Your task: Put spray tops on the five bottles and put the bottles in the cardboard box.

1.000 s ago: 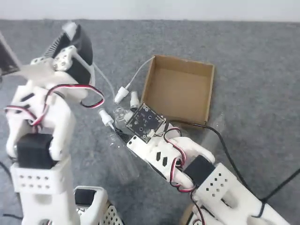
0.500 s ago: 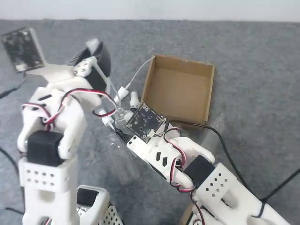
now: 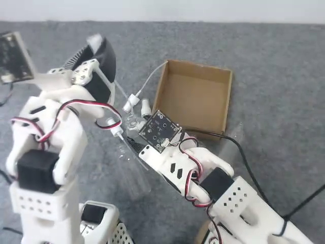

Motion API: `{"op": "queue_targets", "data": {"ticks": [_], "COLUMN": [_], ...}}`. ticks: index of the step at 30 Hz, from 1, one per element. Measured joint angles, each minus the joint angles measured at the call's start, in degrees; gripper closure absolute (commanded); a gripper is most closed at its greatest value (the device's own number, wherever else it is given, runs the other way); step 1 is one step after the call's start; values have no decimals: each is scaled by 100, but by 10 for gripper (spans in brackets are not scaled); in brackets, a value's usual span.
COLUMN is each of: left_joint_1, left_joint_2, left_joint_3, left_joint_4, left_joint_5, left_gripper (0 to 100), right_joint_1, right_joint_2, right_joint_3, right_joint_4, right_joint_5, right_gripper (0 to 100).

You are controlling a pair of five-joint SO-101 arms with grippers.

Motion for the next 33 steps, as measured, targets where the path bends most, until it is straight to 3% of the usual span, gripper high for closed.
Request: {"op": "queue_targets", "data": {"ticks": [13, 25, 33], "left_joint_1": [-352, -352, 123], "left_joint_2": [0, 0, 9], "left_joint_3": [-536, 369, 659], "left_joint_4": [185, -316, -176], "left_joint_5": [-53, -44, -70], "left_gripper": [989, 989, 989], "right_joint_1": [0, 0, 26], "right_joint_2": [0, 0, 0], "right_joint_3": [0, 9, 0], "right_joint_4": [0, 0, 0], "right_joint_5": [-26, -26, -35], "right_gripper": [993, 993, 993]}}
